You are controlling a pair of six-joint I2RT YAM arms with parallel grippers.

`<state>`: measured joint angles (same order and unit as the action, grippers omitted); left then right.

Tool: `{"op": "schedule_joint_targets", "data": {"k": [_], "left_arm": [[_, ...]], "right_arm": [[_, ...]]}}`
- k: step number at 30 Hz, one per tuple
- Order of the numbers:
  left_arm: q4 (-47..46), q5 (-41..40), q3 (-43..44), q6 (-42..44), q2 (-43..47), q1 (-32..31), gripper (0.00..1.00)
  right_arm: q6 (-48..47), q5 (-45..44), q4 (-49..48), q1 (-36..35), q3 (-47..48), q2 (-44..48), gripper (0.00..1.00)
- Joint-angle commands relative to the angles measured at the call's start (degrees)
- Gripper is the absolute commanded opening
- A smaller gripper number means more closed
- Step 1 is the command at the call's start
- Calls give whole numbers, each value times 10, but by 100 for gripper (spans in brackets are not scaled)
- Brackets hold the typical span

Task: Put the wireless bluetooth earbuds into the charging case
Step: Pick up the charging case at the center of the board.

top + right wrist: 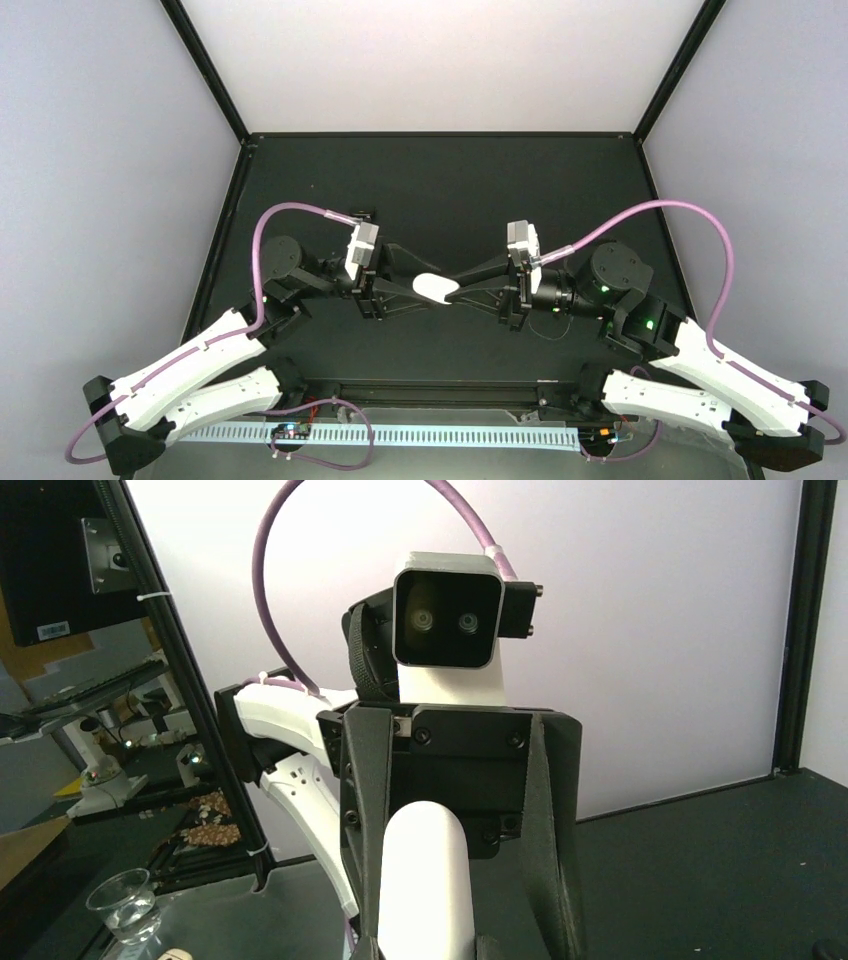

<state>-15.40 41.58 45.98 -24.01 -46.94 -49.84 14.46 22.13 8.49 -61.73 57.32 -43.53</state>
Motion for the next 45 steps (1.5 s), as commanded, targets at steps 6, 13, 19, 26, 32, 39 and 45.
{"op": "schedule_joint_targets", "data": {"k": [6,13,19,26,32,39,45], "left_arm": [[-79,1,3,-56,-4,1,50],[-81,11,5,-58,-11,1,33],[-82,11,7,-60,-14,1,39],[-86,12,10,-63,-18,1,37],[-86,20,15,-63,-22,1,23],[-82,26,19,-60,-22,1,4],[-66,20,18,-32,-9,1,2]], "right_arm": [[4,-29,-41,-1,-10,9,1],[3,-31,-42,-1,-11,8,1],[2,-31,-37,-1,-10,6,1],[1,-31,-37,-1,-9,4,1],[2,-31,-37,-1,-10,3,1],[1,-27,-36,-1,-10,4,1],[1,-22,-19,-1,-6,7,16]]}}
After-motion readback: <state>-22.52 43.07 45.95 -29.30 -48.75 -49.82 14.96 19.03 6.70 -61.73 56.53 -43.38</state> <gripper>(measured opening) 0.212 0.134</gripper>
